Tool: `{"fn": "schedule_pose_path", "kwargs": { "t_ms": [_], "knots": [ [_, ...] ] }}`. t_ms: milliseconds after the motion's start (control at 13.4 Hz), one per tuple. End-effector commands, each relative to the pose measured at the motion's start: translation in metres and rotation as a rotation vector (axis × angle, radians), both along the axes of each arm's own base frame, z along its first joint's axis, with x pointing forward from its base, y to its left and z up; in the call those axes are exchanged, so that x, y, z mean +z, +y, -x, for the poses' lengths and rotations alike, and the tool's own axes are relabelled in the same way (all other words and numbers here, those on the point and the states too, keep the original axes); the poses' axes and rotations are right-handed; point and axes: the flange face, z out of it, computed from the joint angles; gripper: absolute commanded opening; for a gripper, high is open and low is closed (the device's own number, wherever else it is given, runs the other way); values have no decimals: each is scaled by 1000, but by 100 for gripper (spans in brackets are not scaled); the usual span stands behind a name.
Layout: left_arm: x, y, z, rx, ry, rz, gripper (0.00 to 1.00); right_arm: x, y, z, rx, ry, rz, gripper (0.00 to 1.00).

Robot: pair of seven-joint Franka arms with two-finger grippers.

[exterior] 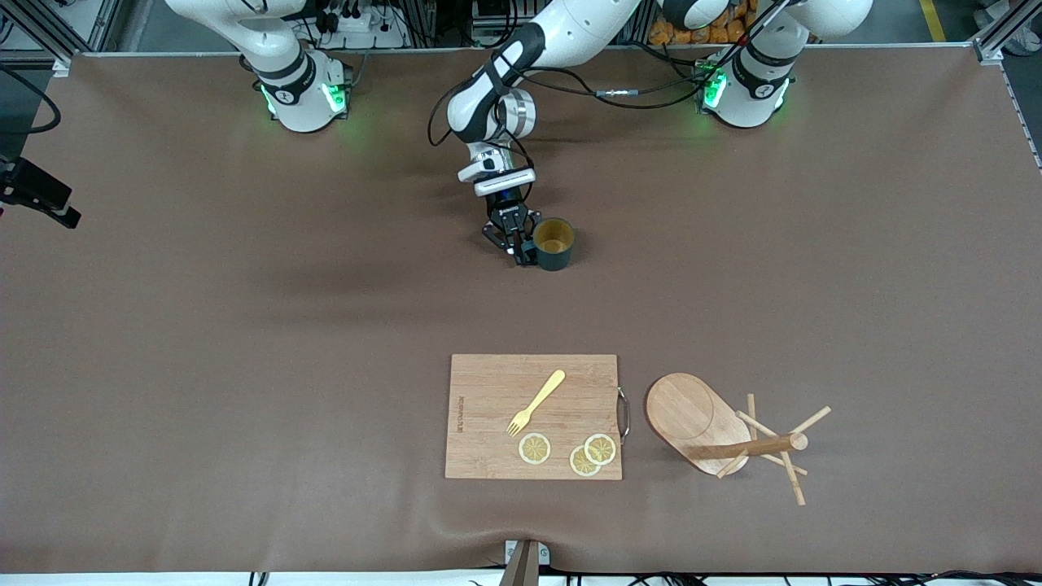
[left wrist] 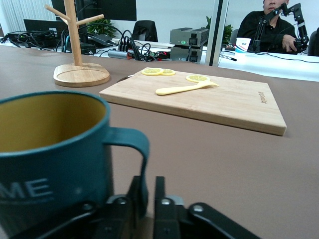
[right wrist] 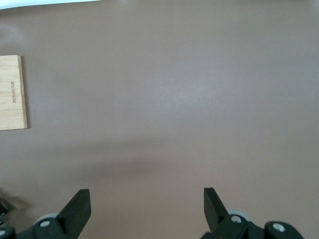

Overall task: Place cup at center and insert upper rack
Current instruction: 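Close the left gripper on the mug handle, then lift the mug with the left gripper and carry it to the mug tree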

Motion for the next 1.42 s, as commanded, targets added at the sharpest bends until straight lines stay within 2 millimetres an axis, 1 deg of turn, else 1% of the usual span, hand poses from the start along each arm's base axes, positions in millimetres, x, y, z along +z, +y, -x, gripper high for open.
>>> {"fn": "schedule_pose_path", "kwargs": {
  "t_ms": [0, 75, 149, 224, 299, 373, 448, 597, 672, 746, 821, 896, 970, 1045, 1194, 1343],
  "knots": [
    [8, -5, -3, 17, -9, 21, 0, 6, 4, 1, -11, -2, -16, 100],
    [15, -7, -5, 20, -12, 31, 0, 6, 4, 1, -11, 0, -17, 100],
    [25, -9, -11, 37, -9, 43, 0, 6, 4, 1, -11, 0, -17, 100],
    [40, -11, -23, 63, -3, 53, 0, 6, 4, 1, -11, -2, -17, 100],
    [55, -17, -35, 84, 21, 50, 0, 4, 4, -1, -11, 0, -15, 100],
    [72, -25, -53, 114, 46, 62, 0, 4, 4, -1, -11, -2, -15, 100],
    [91, -30, -76, 149, 73, 74, 0, 4, 5, -1, -9, -2, -15, 100],
    [126, -37, -111, 198, 122, 104, 0, 4, 6, -1, -9, 0, -17, 100],
    [143, -34, -131, 221, 176, 95, 0, 4, 7, -1, -8, 0, -17, 100],
    [158, -34, -145, 230, 236, 80, 0, 4, 9, -1, -3, 0, -15, 100],
    [176, -29, -162, 245, 284, 81, 0, 5, 13, -1, 0, -2, -16, 100],
    [189, -22, -176, 247, 320, 84, 0, 7, 13, 0, -3, -5, -16, 100],
    [206, -21, -186, 238, 352, 118, 0, 6, 14, 0, -1, -2, -18, 100],
    [223, -16, -199, 248, 386, 155, 0, 7, 14, 0, -1, -3, -18, 100],
    [260, 2, -226, 260, 450, 266, 0, 6, 12, 0, -1, -2, -18, 100],
    [295, 26, -250, 268, 557, 332, 0, 7, 11, 0, -3, -3, -17, 100]
  ]
}}
